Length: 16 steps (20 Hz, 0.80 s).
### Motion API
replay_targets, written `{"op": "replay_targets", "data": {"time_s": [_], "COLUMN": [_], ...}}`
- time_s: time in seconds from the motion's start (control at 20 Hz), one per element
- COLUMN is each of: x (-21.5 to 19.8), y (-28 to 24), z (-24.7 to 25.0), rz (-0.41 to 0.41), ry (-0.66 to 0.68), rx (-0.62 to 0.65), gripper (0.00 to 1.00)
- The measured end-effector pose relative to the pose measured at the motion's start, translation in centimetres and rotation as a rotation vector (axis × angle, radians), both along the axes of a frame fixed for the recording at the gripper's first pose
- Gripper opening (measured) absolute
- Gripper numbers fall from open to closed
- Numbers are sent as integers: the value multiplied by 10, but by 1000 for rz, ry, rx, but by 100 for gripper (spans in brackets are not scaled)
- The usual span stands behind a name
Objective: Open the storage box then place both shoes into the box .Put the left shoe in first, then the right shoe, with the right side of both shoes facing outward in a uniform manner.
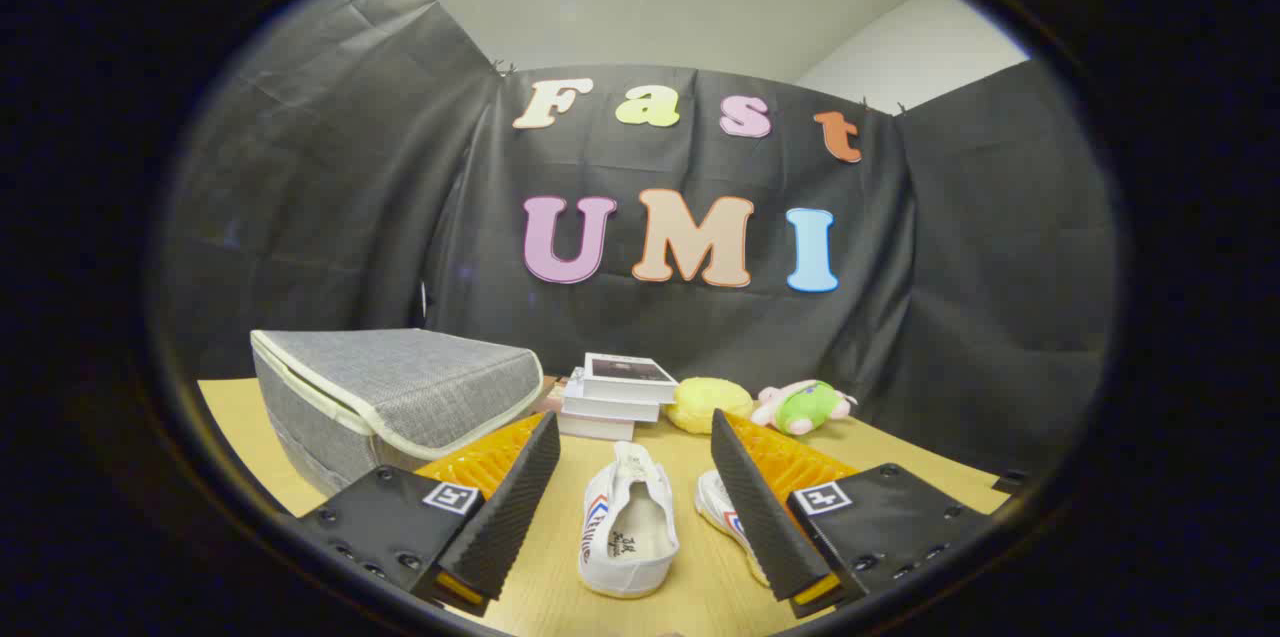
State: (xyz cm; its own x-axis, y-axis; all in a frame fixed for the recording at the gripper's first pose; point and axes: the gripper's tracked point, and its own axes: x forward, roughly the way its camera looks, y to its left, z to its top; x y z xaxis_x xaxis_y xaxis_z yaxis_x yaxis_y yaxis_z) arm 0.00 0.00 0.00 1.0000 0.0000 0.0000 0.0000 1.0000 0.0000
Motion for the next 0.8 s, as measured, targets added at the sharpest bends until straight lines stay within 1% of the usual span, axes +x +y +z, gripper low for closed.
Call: {"op": "replay_targets", "data": {"time_s": [0.35, 0.6, 0.8], "x": [0, 1, 2], "y": [-8, -8, -10], "z": [0, 0, -5], "rz": [-13, 5, 8], "ry": [-7, -10, -2], "rx": [32, 64, 58], "gripper": [98, 98, 98]}}
